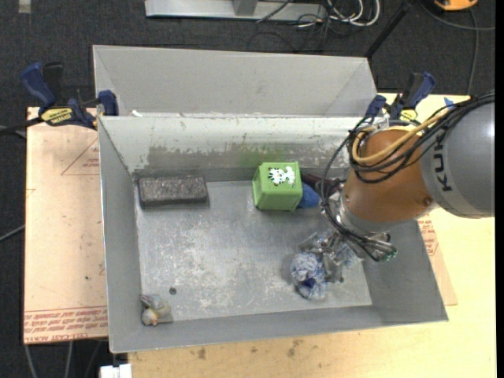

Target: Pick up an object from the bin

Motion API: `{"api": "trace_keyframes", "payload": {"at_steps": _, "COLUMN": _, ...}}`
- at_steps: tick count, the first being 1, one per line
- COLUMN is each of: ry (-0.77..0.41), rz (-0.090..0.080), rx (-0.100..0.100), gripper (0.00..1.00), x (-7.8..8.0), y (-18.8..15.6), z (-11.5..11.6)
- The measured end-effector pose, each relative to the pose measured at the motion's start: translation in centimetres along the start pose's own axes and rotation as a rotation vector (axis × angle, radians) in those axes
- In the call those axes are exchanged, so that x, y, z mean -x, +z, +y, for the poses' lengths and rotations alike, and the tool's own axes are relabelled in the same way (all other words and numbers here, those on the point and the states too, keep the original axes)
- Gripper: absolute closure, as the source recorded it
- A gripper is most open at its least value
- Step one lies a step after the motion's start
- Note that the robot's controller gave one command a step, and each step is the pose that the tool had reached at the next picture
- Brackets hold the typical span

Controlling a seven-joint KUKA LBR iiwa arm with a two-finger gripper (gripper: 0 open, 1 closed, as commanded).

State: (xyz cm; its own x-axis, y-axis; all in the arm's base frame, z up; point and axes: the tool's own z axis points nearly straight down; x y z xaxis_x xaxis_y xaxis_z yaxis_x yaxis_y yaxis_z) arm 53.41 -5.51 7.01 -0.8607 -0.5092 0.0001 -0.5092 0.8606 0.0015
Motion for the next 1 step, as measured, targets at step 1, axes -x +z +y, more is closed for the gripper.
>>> {"api": "trace_keyframes", "payload": {"at_steps": 1, "ry": 0.000, "rz": 0.000, "rx": 0.000, "gripper": 1.00, "x": 0.00, "y": 0.00, "z": -0.01}}
